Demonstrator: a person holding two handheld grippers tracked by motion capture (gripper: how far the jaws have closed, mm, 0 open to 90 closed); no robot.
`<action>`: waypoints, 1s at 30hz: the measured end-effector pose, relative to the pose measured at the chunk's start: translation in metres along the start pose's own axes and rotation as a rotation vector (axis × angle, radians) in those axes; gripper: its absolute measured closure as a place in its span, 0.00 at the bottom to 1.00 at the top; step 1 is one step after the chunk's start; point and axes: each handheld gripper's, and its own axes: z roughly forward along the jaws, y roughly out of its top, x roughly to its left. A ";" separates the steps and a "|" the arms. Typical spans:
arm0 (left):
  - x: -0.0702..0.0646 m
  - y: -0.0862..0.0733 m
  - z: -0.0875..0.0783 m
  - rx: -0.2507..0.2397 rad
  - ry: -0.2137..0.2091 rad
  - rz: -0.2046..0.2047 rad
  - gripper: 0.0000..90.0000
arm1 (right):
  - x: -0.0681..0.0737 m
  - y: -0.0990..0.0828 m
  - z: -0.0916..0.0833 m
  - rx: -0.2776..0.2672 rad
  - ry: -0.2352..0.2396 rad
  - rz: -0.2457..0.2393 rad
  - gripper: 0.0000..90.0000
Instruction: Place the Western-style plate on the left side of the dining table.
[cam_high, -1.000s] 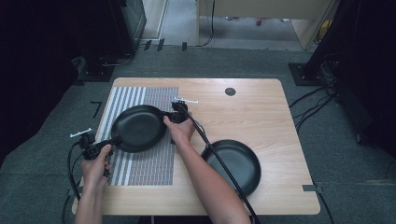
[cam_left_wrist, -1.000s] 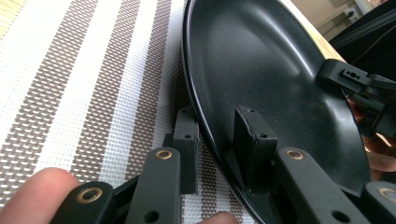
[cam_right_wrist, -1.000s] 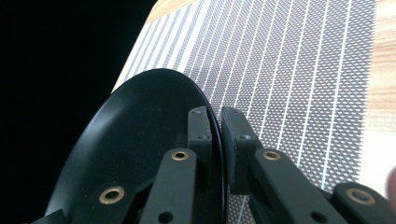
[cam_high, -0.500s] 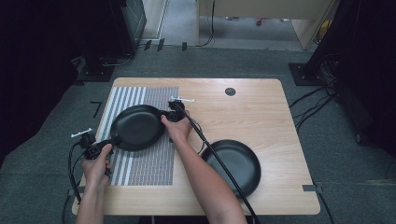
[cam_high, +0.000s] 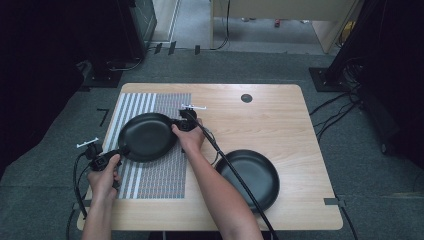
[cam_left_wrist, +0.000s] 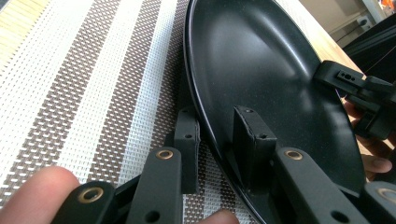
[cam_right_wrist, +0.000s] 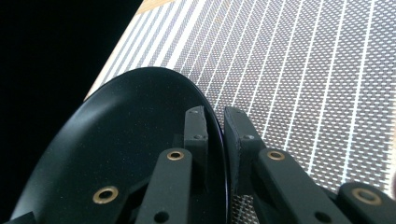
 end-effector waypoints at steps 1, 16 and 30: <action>0.000 0.000 0.000 -0.001 0.002 0.011 0.78 | 0.002 0.000 0.000 0.001 -0.011 -0.022 0.88; -0.024 0.005 -0.021 -0.086 0.049 0.181 0.42 | 0.021 0.016 -0.030 -0.078 -0.071 -0.120 0.56; -0.058 0.001 -0.037 -0.091 0.043 0.255 0.24 | 0.018 0.021 -0.090 -0.058 -0.067 -0.192 0.38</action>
